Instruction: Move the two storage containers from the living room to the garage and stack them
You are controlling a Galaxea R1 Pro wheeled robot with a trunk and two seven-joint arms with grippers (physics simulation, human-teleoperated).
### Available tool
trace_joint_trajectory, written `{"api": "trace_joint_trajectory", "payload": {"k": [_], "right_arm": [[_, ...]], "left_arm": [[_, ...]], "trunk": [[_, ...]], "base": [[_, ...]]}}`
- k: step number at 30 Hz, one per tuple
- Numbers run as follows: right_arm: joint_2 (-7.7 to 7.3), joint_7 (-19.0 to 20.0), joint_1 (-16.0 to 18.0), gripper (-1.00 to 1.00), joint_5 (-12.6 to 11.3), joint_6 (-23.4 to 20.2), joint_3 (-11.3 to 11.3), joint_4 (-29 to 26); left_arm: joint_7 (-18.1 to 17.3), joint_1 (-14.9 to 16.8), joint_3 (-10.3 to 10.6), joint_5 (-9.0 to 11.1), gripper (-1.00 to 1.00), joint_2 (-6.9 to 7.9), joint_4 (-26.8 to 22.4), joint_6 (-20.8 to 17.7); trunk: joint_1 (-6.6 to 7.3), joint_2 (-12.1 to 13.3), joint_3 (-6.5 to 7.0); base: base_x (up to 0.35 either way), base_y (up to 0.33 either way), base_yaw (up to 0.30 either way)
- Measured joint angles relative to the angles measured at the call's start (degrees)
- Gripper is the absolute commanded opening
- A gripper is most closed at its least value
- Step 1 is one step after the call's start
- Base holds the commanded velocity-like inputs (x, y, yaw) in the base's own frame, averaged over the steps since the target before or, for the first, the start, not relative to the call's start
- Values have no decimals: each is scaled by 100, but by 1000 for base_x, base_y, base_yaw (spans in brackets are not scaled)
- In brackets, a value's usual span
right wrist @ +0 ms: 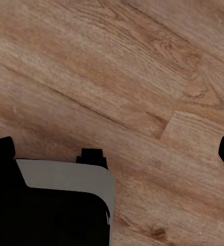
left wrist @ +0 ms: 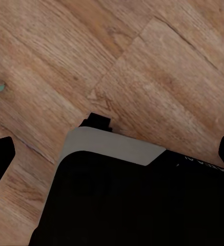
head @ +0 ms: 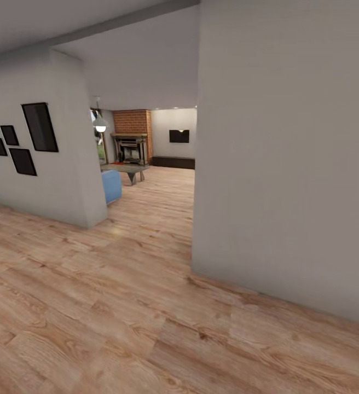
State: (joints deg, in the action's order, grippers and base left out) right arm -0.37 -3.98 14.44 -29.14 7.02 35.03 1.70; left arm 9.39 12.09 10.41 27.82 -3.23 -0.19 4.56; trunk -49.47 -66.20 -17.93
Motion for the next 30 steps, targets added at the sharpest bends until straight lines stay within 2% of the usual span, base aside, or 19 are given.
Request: {"api": "trace_joint_trajectory", "payload": {"k": [6,23,30], "right_arm": [[31,2,1,100,1,4,0,1],[20,-46,1,100,-25,17,-9,2],[18,-43,0,100,-26,19,-14,0]], "left_arm": [[0,-1,0,-4,100,0,-1,-6],[1,-1,0,-4,100,1,-2,-6],[0,0,0,1,100,0,0,8]], "trunk": [[0,0,0],[0,0,34],[0,0,39]], "base": [[321,0,72],[321,0,261],[321,0,36]]}}
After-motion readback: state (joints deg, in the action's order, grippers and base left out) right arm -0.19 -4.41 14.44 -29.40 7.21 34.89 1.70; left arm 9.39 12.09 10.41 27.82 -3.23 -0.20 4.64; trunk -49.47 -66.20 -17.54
